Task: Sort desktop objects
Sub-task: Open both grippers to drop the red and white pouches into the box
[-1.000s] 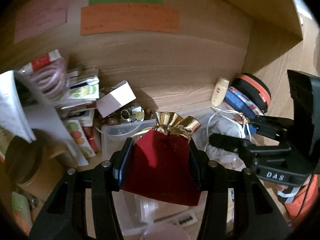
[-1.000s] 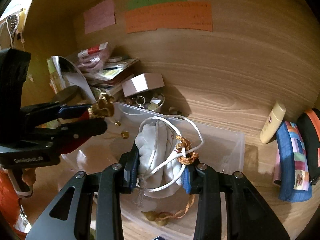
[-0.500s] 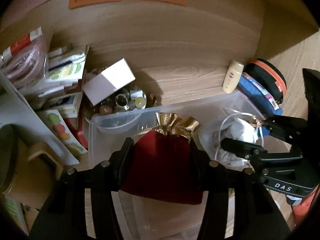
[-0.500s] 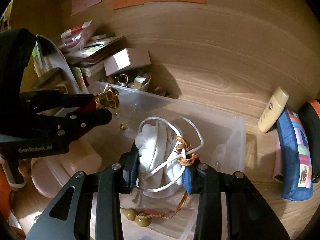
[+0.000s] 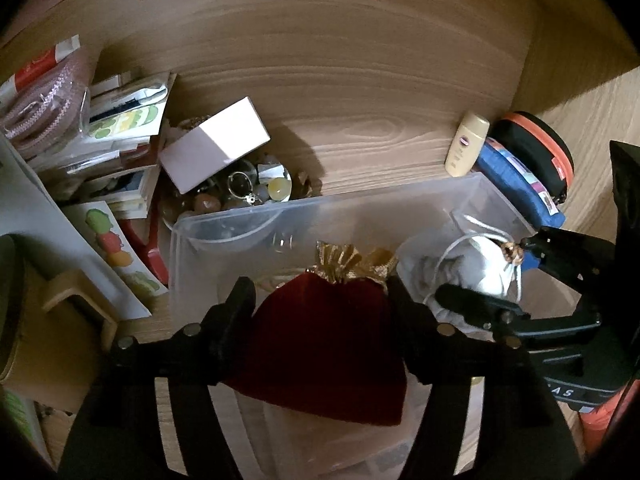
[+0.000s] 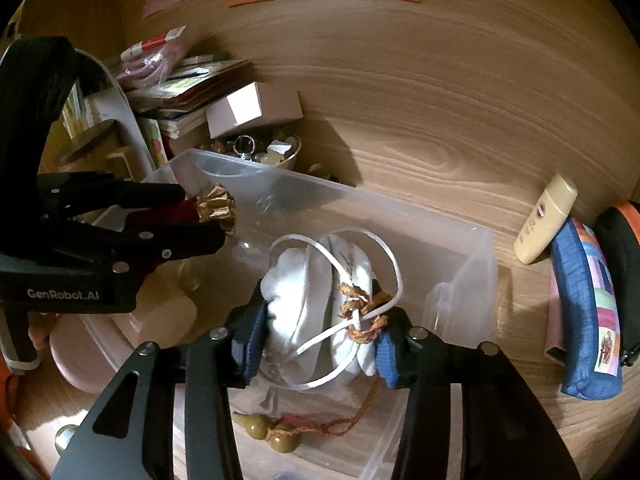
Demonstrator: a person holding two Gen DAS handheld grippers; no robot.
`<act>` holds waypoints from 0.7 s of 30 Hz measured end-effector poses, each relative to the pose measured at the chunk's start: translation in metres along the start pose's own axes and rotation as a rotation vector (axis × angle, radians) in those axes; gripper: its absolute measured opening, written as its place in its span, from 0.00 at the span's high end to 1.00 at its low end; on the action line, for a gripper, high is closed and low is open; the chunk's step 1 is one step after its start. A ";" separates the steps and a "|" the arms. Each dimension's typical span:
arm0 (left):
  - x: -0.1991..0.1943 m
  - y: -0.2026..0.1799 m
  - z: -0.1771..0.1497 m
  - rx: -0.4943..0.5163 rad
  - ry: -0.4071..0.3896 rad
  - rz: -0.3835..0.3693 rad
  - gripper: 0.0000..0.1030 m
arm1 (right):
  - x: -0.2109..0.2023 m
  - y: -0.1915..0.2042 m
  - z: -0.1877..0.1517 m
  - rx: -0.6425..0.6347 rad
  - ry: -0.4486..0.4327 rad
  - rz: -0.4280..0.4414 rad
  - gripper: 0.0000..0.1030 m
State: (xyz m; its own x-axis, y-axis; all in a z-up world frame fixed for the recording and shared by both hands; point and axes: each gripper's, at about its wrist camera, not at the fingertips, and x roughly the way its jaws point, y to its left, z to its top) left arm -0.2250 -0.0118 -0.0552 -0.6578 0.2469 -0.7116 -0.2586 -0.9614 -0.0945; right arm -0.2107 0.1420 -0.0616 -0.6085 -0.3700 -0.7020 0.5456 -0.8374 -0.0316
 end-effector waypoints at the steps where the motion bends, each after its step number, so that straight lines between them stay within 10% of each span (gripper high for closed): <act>1: -0.001 0.000 0.000 0.001 -0.004 0.003 0.32 | 0.000 0.000 0.000 -0.001 -0.001 0.000 0.56; 8: -0.005 -0.001 -0.001 0.009 -0.022 0.003 0.24 | -0.009 0.000 0.000 0.007 -0.038 -0.014 0.23; 21: -0.017 0.003 -0.001 -0.017 -0.045 -0.028 0.10 | -0.008 -0.002 0.000 0.028 -0.037 -0.029 0.16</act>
State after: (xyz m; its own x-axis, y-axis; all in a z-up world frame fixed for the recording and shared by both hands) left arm -0.2144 -0.0185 -0.0442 -0.6817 0.2790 -0.6764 -0.2660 -0.9557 -0.1261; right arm -0.2070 0.1465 -0.0554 -0.6451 -0.3595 -0.6742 0.5116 -0.8586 -0.0317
